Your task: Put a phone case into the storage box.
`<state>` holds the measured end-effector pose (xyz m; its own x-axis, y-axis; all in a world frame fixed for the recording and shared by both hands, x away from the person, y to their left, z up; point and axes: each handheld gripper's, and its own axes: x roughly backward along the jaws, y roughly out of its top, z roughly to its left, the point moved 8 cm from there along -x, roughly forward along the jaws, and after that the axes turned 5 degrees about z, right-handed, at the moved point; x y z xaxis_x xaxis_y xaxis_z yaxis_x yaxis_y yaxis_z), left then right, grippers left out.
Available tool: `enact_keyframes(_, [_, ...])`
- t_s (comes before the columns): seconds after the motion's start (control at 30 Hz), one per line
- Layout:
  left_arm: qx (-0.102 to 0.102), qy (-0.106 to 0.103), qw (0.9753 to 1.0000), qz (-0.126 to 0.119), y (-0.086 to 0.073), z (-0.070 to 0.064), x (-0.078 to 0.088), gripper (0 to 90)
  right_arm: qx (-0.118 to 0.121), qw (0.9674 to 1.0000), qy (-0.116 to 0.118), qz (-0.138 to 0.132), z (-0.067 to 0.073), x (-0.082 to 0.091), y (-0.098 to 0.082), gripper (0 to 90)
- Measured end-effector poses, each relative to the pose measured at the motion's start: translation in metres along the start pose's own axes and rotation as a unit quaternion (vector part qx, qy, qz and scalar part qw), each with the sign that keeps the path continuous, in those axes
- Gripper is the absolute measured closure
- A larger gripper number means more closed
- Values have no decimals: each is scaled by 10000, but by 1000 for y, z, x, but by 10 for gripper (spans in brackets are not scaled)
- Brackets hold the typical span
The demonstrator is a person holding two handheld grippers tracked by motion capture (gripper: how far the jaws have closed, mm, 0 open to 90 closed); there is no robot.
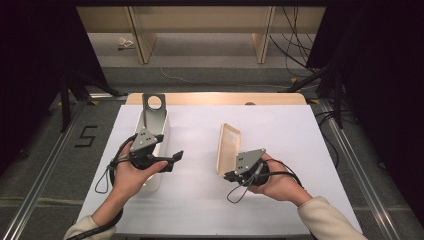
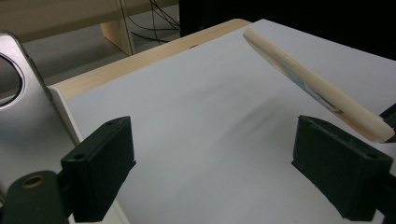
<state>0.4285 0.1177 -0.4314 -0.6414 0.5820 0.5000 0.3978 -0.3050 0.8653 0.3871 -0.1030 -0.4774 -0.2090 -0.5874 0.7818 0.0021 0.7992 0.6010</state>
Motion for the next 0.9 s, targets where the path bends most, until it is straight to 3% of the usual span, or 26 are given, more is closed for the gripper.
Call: enact_keyframes(0.9, [-104, -216, 9997, 37, 20, -13, -13, 153, 247, 9995, 143, -98, 18, -7, 14, 882])
